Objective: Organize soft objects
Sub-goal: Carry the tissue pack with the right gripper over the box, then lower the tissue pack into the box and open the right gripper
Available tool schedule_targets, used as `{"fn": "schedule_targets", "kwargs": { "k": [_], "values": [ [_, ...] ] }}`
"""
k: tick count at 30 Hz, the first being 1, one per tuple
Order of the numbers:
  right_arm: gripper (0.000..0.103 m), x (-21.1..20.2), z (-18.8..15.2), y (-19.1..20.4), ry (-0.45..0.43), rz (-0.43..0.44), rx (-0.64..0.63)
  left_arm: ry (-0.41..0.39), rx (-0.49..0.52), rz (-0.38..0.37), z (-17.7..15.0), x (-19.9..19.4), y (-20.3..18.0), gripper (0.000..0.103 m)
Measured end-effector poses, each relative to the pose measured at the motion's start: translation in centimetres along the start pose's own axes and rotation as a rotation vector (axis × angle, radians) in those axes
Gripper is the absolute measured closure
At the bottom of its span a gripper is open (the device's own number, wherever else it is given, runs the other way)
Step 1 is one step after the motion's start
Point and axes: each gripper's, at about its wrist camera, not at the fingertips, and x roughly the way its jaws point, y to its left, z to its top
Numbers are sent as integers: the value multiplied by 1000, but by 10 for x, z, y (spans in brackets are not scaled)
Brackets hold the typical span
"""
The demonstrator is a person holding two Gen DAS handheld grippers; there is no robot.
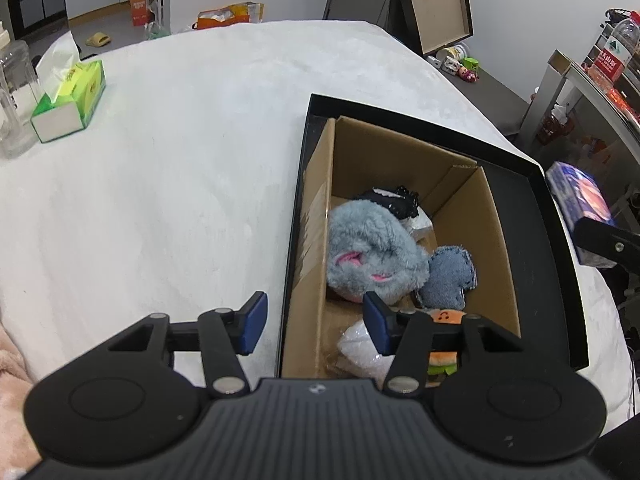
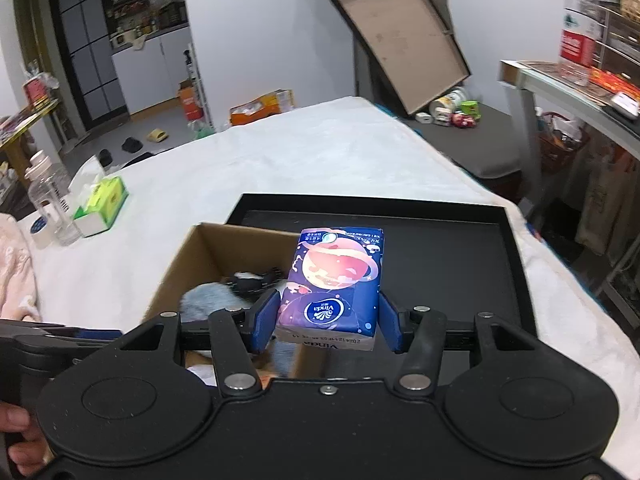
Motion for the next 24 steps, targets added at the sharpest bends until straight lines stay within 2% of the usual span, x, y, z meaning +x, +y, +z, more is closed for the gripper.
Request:
{"fn": "schedule_targets", "kwargs": {
  "k": [5,8,11,13,24],
  "values": [
    [51,6,0,20,14,12,-21,16,-6,-25,-6,5,5,62],
    [51,8,-1,29,16,16,-30,30,-4,-40,-9,9,7,76],
    [51,9,-2,36,21,19,-38,45,-6,-47,-13,13,10,84],
    [51,11,-3,40,25,20,-44,41,-6,-40,-15,14,11,87],
    [51,27,-7,55,56,38,-49,41,-16,-49,-15,14,14,88]
  ]
}}
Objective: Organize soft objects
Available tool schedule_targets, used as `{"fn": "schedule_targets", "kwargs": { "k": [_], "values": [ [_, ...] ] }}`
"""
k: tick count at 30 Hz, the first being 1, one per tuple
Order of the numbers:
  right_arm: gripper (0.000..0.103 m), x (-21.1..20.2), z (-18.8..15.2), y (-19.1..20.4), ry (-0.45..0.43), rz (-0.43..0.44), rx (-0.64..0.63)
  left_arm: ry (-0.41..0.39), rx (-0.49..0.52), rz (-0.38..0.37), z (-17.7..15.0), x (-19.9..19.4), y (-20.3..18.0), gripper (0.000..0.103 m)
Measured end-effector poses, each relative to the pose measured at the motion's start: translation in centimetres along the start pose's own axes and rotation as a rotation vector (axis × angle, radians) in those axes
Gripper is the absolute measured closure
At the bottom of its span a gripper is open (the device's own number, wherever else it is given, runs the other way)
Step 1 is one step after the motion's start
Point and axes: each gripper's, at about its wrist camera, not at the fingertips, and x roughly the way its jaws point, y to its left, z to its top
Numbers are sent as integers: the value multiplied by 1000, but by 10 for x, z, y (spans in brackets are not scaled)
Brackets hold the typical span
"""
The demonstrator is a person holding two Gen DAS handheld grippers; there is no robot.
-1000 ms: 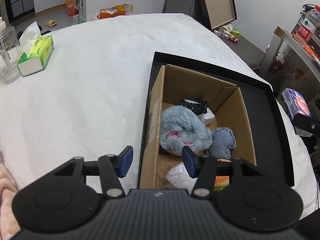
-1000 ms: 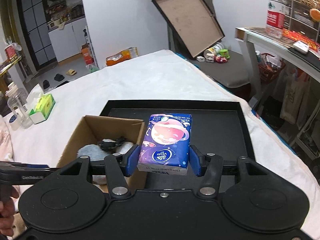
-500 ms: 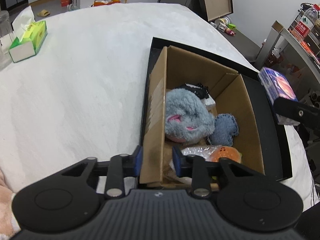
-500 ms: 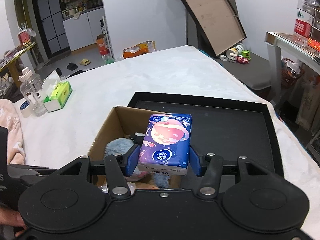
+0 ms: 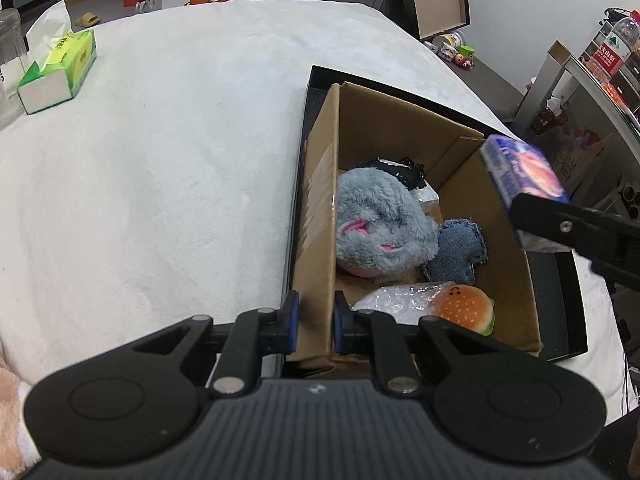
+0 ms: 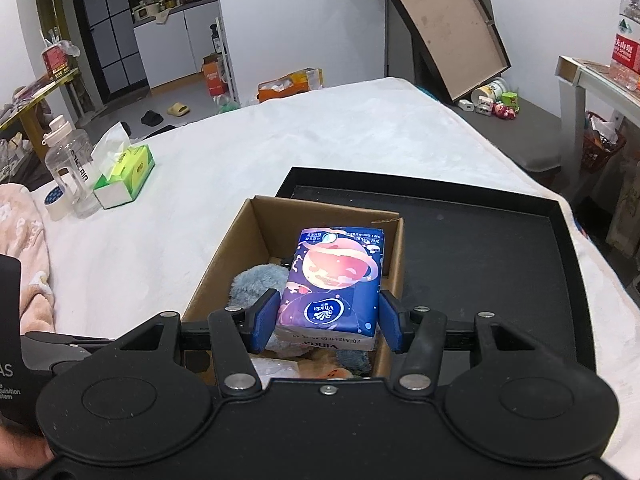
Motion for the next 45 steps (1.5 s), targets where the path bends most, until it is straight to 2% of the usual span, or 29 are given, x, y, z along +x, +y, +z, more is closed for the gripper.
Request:
{"fn": "schedule_targets", "kwargs": {
  "k": [7,15,20,24,26,28,30,35,41,45],
  "values": [
    [45,12,-6,-2,54,13,3,2,2,6,1,0,-1,88],
    [39,0,-5,-17,40,27,37,12,12,27,2,-3,-6,88],
    [26,-13,-8,-38,21,24,86,-8,23,44,7,-15,-13,84],
    [21,-21,-11,-56,16,12,124,-20,30,46,11,-27,-21,84],
    [13,-25,-12,-62,11,3,134,-30,37,48,13,-33,-26,84],
    [11,-29,-13,-67,5,-5,144,-41,48,49,14,-42,-32,83],
    [11,-33,-13,-72,5,-8,158,-45,47,51,14,-48,-36,78],
    [11,-42,-16,-83,6,3,171,-60,31,48,10,-64,-44,58],
    [2,-57,-19,-94,4,17,181,-66,17,68,4,-79,-54,48],
    [0,-66,-21,-100,0,20,187,-74,27,71,1,-91,-64,39]
  ]
}}
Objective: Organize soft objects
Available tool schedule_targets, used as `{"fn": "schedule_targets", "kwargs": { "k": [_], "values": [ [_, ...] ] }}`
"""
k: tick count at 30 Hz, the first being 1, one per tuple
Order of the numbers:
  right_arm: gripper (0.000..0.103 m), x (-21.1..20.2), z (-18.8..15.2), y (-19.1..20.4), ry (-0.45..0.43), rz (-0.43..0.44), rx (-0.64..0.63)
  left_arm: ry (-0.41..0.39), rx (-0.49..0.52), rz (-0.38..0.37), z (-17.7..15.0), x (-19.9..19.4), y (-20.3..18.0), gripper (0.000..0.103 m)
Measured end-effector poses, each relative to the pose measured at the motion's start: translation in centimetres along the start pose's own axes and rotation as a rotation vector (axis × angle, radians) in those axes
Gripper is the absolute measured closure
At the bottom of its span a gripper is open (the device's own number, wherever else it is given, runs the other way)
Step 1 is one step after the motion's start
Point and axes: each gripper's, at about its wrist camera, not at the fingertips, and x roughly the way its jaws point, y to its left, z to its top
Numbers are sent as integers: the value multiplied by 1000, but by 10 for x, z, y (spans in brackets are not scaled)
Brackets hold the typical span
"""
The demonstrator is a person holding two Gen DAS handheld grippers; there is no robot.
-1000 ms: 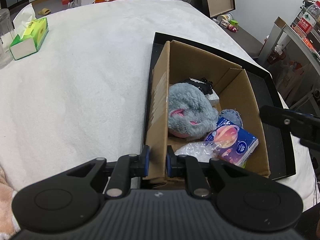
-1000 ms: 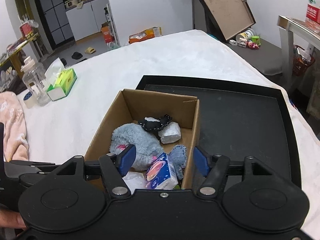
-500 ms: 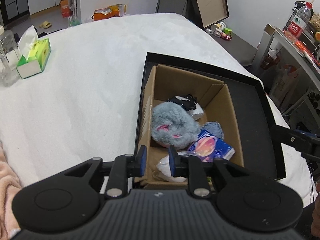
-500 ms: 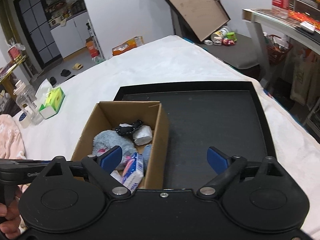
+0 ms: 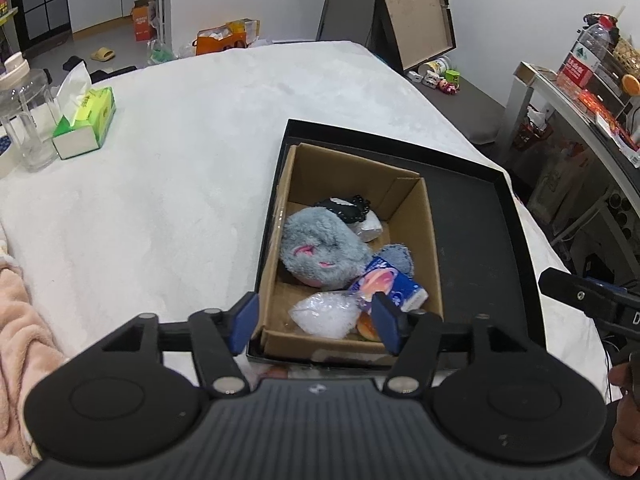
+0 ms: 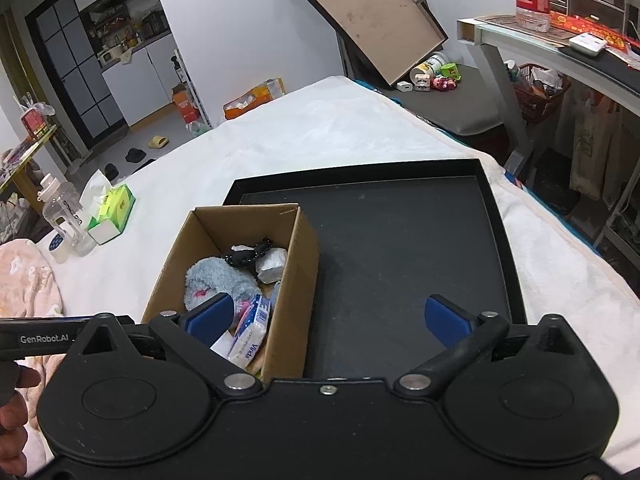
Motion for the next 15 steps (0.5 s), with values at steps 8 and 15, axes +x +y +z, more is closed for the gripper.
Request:
{"fn": "schedule_targets", "kwargs": {
  "k": [8,15],
  "values": [
    [0,-21,-4,-14,-11,-4,28,-34,14,-15,-5,-28,-17,22],
    [0,-48,-3,-21,-52,-3,41,-63,30,-18,-9,-54,-29,11]
  ]
}}
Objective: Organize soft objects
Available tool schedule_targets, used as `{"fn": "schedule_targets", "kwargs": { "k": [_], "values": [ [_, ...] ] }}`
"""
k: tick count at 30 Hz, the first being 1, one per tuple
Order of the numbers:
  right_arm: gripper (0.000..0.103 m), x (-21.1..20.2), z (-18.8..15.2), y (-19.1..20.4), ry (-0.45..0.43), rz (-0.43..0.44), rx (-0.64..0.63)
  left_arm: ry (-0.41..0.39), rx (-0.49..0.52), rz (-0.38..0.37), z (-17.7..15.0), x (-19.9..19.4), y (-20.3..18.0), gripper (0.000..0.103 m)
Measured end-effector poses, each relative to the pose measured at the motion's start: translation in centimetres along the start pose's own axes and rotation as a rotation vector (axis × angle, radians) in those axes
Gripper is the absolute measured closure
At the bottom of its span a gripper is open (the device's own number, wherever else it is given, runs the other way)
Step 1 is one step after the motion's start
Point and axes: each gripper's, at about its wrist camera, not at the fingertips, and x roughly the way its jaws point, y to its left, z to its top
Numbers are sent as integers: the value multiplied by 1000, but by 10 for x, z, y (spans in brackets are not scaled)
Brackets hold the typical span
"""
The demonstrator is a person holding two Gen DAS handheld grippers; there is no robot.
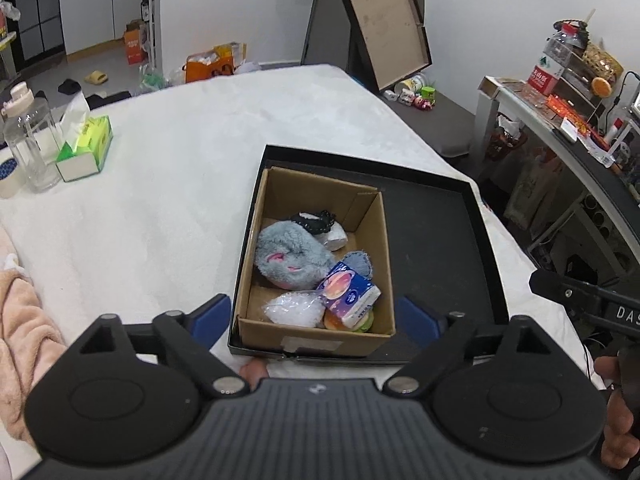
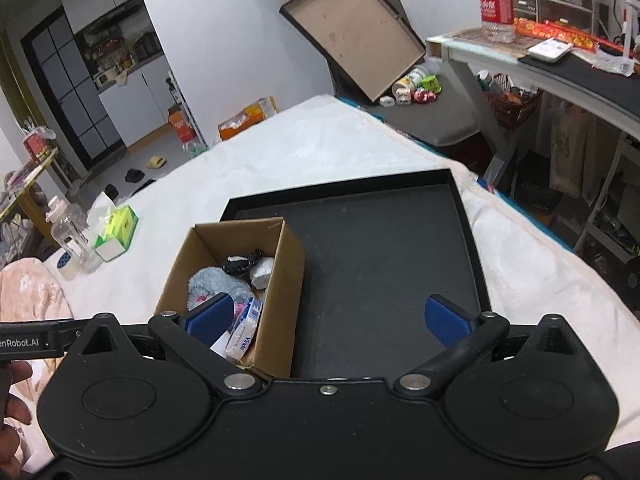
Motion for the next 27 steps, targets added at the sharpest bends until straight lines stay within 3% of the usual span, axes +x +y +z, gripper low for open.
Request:
{"fn": "schedule_targets", "kwargs": {
  "k": [27],
  "values": [
    [0,-89,-3,4,-112,13,-25,-134,0,5,-22,-97,-12,7]
  ]
}}
